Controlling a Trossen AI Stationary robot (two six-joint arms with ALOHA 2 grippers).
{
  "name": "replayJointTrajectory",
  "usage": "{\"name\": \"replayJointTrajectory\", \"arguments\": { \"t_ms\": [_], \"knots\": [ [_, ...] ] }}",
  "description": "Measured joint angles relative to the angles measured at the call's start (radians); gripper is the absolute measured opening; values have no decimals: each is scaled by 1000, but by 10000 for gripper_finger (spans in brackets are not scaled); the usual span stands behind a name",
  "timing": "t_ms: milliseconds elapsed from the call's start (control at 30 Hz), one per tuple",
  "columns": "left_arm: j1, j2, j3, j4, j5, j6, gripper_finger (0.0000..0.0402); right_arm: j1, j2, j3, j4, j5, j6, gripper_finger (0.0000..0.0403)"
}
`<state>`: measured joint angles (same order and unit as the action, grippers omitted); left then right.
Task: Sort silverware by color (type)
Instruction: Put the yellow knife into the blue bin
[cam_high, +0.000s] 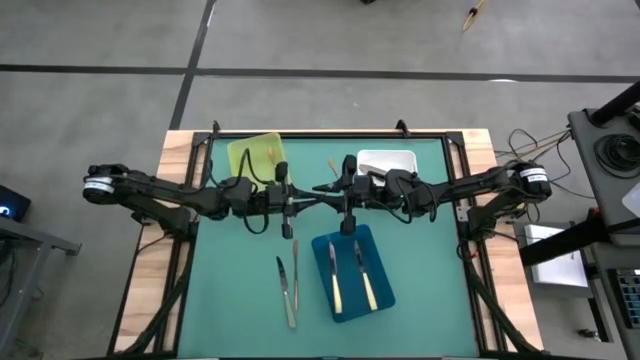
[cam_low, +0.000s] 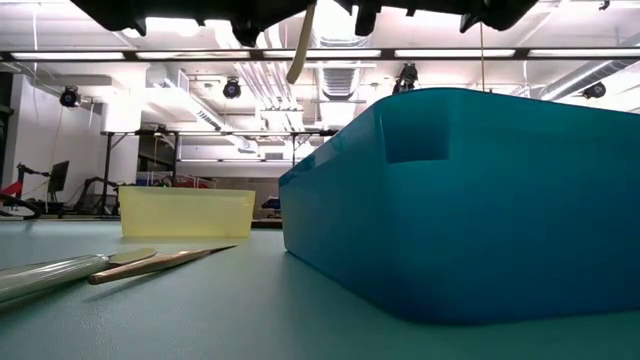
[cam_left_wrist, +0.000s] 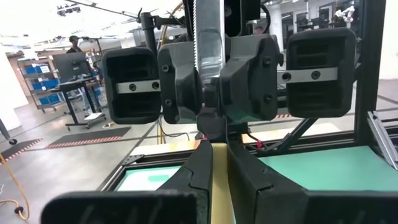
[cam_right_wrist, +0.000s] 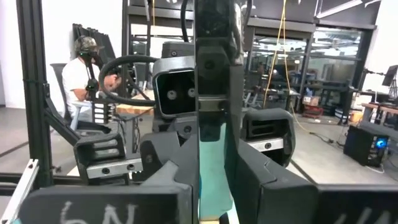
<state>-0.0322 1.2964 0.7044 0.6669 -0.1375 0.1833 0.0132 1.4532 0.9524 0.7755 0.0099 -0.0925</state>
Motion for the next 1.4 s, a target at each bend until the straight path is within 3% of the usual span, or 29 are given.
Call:
{"name": "replayJointTrajectory", "arguments": {
  "t_ms": [300, 833, 1100, 1400],
  "knots": [
    [0, 0, 0, -1, -3, -5, 21, 0, -2, 0, -11, -1, 27, 48],
    [3, 0, 0, 3, -21, -19, 166, 2, -6, 17, -61, 9, 64, 48],
    [5, -32, 0, -68, -86, -9, 238, 3, -6, 100, -220, 72, 61, 48],
    [5, -158, 0, -266, -214, 87, 259, 2, -6, 298, -569, 208, 75, 48]
  ]
}}
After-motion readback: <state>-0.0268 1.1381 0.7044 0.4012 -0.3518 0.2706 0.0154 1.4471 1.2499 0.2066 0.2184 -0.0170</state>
